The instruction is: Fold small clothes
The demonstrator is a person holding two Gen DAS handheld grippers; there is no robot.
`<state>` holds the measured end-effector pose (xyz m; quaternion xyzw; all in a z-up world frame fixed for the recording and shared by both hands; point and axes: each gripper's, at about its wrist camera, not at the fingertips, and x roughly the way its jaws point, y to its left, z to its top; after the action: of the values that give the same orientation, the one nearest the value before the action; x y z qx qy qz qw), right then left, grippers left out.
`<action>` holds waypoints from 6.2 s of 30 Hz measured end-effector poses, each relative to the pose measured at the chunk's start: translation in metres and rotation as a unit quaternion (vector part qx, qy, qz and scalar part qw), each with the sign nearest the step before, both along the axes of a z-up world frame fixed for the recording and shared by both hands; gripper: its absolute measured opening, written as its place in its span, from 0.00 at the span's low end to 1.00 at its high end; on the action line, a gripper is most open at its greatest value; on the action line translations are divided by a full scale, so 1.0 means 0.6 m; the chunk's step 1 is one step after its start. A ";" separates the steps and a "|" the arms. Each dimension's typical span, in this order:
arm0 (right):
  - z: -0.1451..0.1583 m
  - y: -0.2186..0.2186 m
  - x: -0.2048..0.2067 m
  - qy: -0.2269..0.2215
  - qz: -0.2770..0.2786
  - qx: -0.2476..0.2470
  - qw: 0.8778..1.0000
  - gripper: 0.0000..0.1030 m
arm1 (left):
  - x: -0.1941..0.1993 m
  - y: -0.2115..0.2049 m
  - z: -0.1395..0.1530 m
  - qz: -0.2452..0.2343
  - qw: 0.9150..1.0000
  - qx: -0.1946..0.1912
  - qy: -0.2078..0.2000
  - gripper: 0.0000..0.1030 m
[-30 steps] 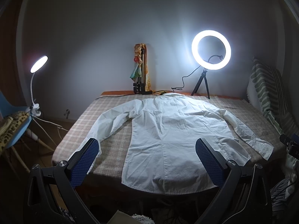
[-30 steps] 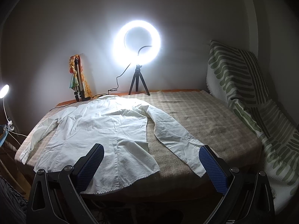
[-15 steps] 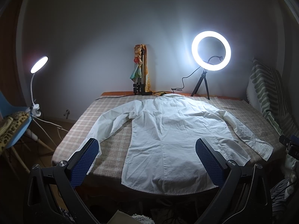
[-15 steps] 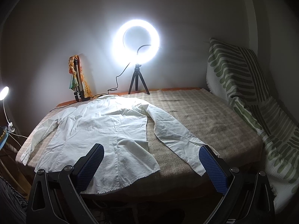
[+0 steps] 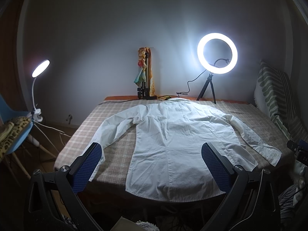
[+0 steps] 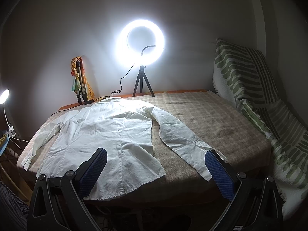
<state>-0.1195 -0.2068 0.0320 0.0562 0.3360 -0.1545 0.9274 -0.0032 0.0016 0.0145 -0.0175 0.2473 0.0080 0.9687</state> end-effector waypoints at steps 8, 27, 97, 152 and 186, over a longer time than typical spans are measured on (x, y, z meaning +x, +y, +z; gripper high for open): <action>0.001 0.000 0.001 0.001 -0.001 0.003 1.000 1.00 | 0.000 0.000 0.002 -0.001 1.000 0.000 0.000 1.00; -0.004 0.004 0.008 0.005 0.002 0.006 1.000 1.00 | 0.004 0.003 -0.003 -0.001 1.000 0.001 0.005 1.00; -0.133 0.351 0.497 0.105 0.315 0.094 0.939 0.82 | 0.243 0.485 -0.319 0.081 0.922 -0.242 0.289 0.50; -0.348 0.472 0.934 0.328 0.262 0.346 0.839 0.82 | 0.150 0.244 -0.079 -0.216 0.960 -0.175 0.034 0.02; -0.304 0.335 0.828 0.310 0.275 0.061 0.908 0.35 | 0.091 0.117 -0.219 -0.273 0.941 -0.085 0.182 0.17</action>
<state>0.3774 -0.0061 -0.1506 -0.0328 0.6172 0.1174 0.7773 0.0516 0.0717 -0.1170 -0.0299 0.4144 -0.2747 0.8671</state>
